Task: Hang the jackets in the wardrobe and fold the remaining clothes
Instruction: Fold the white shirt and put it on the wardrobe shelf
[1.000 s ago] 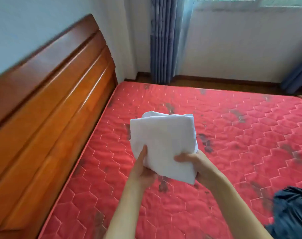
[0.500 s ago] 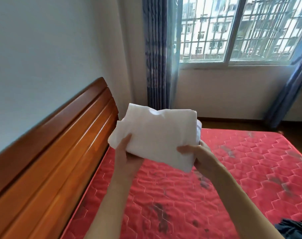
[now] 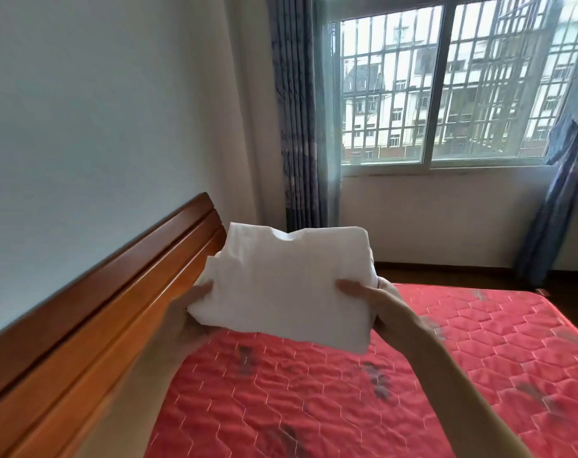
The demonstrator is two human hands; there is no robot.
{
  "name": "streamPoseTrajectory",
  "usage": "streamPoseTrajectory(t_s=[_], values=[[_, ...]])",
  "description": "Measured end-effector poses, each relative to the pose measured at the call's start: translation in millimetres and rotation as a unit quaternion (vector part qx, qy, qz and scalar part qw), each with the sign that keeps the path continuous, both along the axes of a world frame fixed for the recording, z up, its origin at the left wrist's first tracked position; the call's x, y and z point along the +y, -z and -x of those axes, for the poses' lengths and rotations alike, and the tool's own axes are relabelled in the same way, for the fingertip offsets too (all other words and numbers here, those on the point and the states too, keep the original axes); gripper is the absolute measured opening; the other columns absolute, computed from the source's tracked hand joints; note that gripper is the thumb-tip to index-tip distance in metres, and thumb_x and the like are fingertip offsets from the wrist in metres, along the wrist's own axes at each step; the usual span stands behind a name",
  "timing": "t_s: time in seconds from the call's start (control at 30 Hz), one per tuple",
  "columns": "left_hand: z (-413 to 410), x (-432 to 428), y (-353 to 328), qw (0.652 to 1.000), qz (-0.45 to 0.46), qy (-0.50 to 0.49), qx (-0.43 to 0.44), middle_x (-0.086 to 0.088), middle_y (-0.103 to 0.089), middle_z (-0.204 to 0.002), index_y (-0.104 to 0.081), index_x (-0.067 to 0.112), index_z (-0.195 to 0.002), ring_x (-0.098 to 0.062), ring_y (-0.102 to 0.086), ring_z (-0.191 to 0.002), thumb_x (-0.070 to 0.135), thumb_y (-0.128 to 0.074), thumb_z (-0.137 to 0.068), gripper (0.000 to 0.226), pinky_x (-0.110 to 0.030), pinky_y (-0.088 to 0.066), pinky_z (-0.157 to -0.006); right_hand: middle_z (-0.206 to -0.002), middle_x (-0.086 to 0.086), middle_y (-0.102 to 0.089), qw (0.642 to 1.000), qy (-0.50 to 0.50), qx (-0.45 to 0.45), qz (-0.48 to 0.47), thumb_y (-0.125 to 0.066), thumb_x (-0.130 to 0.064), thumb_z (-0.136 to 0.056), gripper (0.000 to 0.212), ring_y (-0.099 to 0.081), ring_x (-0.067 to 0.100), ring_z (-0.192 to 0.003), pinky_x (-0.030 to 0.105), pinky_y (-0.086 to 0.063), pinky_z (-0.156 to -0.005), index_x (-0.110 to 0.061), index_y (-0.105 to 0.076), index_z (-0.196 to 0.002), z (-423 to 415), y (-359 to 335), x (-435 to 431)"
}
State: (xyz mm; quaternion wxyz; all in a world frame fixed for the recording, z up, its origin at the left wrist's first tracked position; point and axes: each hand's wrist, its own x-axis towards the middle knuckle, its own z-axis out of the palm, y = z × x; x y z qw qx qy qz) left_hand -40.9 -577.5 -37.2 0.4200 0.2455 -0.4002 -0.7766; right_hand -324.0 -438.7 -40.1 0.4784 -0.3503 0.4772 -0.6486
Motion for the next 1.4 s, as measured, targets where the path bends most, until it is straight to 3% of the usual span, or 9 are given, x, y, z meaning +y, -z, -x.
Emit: streamPoseTrajectory(t_s=[0.23,0.33,0.47,0.6,0.73,0.9,1.03,1.27,1.4], values=[[-24.8,65.6,-0.4,0.991,0.001,-0.048,-0.122,-0.019,-0.071,-0.088,-0.063,-0.001,-0.113,-0.030,-0.073,-0.074,0.012,-0.051,-0.093,0.026,-0.039,-0.062,-0.059,-0.103,0.012,-0.076,0.999,-0.027,-0.023,0.004,-0.072,-0.013,-0.084,0.024,-0.073,0.027,-0.090,0.041,-0.058,-0.077,-0.012,-0.068,-0.108,-11.6,-7.4,31.4],[-56.3,96.5,-5.8,0.985,-0.019,-0.114,-0.129,-0.010,-0.067,-0.063,-0.073,0.005,-0.076,-0.022,-0.068,-0.052,0.018,-0.046,-0.100,0.039,-0.030,-0.057,-0.047,-0.101,0.013,-0.076,0.998,-0.066,-0.022,-0.006,-0.071,-0.013,-0.085,0.020,-0.073,0.026,-0.087,0.042,-0.058,-0.077,-0.013,-0.069,-0.105,-38.5,-7.7,27.4],[-107.7,143.8,-20.4,0.971,0.014,-0.169,-0.170,-0.002,-0.056,-0.043,-0.068,0.016,-0.046,-0.012,-0.054,-0.035,0.045,-0.080,-0.074,0.042,-0.020,-0.043,-0.036,-0.095,0.012,-0.076,0.990,-0.141,0.005,-0.023,-0.072,-0.016,-0.085,0.024,-0.074,0.025,-0.081,0.037,-0.058,-0.067,-0.011,-0.067,-0.108,-91.5,-11.0,17.6],[-179.7,185.4,-25.5,0.943,-0.009,-0.217,-0.253,-0.012,-0.076,-0.078,-0.080,0.012,-0.083,-0.021,-0.074,-0.066,0.045,-0.094,-0.047,0.051,-0.027,-0.057,-0.054,-0.091,0.010,-0.077,0.976,-0.215,0.029,-0.026,-0.072,-0.016,-0.085,0.024,-0.074,0.023,-0.077,0.033,-0.058,-0.060,-0.012,-0.066,-0.108,-167.1,-14.1,10.6],[-254.6,241.5,-27.1,0.914,-0.050,-0.299,-0.270,-0.010,-0.076,-0.079,-0.071,0.008,-0.096,-0.020,-0.073,-0.065,0.014,-0.066,-0.085,0.014,-0.027,-0.057,-0.056,-0.092,0.014,-0.076,0.959,-0.277,0.041,-0.035,-0.074,-0.016,-0.084,0.025,-0.074,0.029,-0.080,0.039,-0.060,-0.066,-0.009,-0.066,-0.106,-260.4,-12.6,13.1],[-371.1,323.8,-20.5,0.875,-0.078,-0.394,-0.272,-0.019,-0.073,-0.111,-0.075,0.005,-0.107,-0.032,-0.073,-0.094,0.010,-0.079,-0.073,0.035,-0.039,-0.057,-0.080,-0.090,0.012,-0.076,0.923,-0.379,0.053,-0.032,-0.073,-0.013,-0.084,0.022,-0.074,0.029,-0.078,0.042,-0.061,-0.067,-0.009,-0.066,-0.104,-392.6,-10.0,38.0],[-452.9,393.2,-19.4,0.821,-0.095,-0.492,-0.274,-0.013,-0.077,-0.092,-0.066,0.002,-0.108,-0.025,-0.075,-0.080,0.001,-0.071,-0.083,0.026,-0.032,-0.057,-0.065,-0.097,0.011,-0.076,0.888,-0.457,0.044,-0.009,-0.068,-0.011,-0.087,0.022,-0.074,0.028,-0.084,0.040,-0.061,-0.067,-0.014,-0.067,-0.109,-499.9,-8.1,76.0],[-572.1,531.4,-7.9,0.722,-0.104,-0.636,-0.253,-0.012,-0.077,-0.101,-0.064,0.006,-0.118,-0.031,-0.073,-0.094,0.005,-0.072,-0.086,0.033,-0.039,-0.057,-0.084,-0.099,0.006,-0.076,0.831,-0.555,0.042,0.021,-0.067,-0.016,-0.091,0.017,-0.074,0.022,-0.085,0.039,-0.060,-0.075,-0.018,-0.068,-0.108,-667.4,-1.4,161.2],[-615.9,613.0,0.7,0.657,-0.129,-0.715,-0.199,-0.016,-0.076,-0.100,-0.063,0.000,-0.116,-0.031,-0.073,-0.092,0.002,-0.072,-0.085,0.033,-0.041,-0.057,-0.086,-0.110,0.007,-0.074,0.739,-0.669,0.064,0.037,-0.066,-0.018,-0.092,0.027,-0.072,0.027,-0.101,0.045,-0.056,-0.090,-0.017,-0.066,-0.119,-745.9,5.9,213.7]])
